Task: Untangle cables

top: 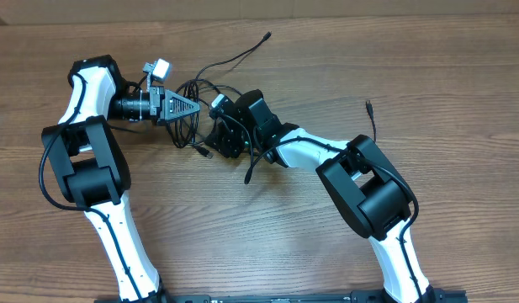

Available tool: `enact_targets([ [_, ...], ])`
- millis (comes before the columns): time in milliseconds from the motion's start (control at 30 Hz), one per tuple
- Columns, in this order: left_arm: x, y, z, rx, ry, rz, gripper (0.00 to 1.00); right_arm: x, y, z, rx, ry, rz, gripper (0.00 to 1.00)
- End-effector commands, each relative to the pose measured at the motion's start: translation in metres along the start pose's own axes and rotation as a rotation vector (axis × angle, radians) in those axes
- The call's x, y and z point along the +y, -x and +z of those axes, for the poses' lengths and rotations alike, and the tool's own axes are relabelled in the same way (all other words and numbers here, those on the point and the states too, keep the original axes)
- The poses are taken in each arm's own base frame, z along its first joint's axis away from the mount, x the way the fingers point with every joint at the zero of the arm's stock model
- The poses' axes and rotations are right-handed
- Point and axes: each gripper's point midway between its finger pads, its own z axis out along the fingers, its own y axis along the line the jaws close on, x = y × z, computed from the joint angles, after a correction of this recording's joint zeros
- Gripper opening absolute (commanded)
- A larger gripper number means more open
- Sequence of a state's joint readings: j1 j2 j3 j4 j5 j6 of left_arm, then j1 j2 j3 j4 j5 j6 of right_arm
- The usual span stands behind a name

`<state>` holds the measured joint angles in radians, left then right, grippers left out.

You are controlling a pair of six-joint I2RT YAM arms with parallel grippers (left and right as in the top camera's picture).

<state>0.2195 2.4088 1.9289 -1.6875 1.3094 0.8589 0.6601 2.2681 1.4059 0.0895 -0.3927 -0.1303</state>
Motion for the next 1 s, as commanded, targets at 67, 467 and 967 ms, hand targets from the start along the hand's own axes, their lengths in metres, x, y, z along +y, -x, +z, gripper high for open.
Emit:
enact_targets([
  [67,-0.007,0.005,0.0,-0.013,-0.01,0.007,0.04,0.009,-0.013,0.005,0.032,0.04,0.003,0.57],
  [467,-0.007,0.005,0.0,-0.013,-0.01,0.007,0.04,0.003,-0.03,0.009,0.093,-0.021,-0.04,0.57],
  [967,-0.007,0.005,0.0,-0.013,-0.01,0.006,0.04,-0.005,-0.079,0.028,0.195,-0.035,-0.006,0.43],
])
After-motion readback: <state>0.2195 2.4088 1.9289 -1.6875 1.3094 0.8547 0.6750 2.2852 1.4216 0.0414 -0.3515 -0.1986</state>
